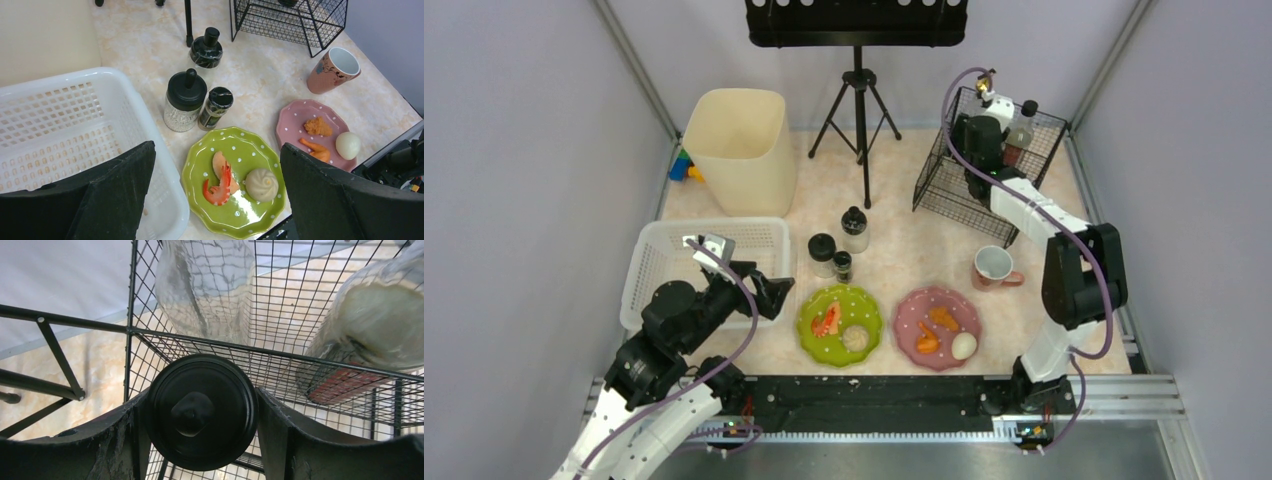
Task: Clear the kitchen counter
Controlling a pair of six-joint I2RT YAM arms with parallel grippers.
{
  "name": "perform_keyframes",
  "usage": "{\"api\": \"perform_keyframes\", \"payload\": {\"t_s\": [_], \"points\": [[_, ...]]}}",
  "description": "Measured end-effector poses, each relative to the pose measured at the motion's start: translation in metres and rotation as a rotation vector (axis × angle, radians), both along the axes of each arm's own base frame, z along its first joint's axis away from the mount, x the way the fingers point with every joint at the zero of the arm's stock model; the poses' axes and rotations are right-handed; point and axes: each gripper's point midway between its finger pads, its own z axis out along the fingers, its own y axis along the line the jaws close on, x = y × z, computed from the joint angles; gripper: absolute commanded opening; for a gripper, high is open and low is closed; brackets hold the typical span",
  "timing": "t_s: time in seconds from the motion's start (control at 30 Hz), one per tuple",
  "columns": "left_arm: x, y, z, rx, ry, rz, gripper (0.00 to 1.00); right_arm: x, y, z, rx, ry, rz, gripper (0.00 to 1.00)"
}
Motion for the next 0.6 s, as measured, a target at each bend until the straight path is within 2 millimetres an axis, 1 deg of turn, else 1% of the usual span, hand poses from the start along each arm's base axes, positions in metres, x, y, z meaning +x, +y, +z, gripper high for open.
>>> {"api": "perform_keyframes", "payload": {"t_s": [0.07, 0.23, 0.33, 0.4, 0.5, 0.53, 0.6], "points": [[0.000, 0.000, 0.000, 0.000, 0.000, 0.000, 0.99, 0.003, 0.001, -0.008, 0.007, 0.009, -0.004, 0.00], [0.000, 0.000, 0.000, 0.000, 0.000, 0.000, 0.99, 0.007, 0.001, -0.040, 0.004, 0.069, -0.019, 0.00], [0.000, 0.000, 0.000, 0.000, 0.000, 0.000, 0.99, 0.011, 0.000, -0.041, 0.002, 0.068, -0.028, 0.01], [0.000, 0.000, 0.000, 0.000, 0.000, 0.000, 0.99, 0.013, 0.000, -0.041, 0.006, 0.068, -0.028, 0.11], [0.000, 0.000, 0.000, 0.000, 0.000, 0.000, 0.99, 0.015, 0.001, -0.042, 0.005, 0.075, -0.029, 0.32], [0.000, 0.000, 0.000, 0.000, 0.000, 0.000, 0.99, 0.016, 0.001, -0.043, 0.004, 0.078, -0.029, 0.37], [0.000, 0.000, 0.000, 0.000, 0.000, 0.000, 0.99, 0.017, 0.002, -0.044, 0.002, 0.085, -0.028, 0.44]]}}
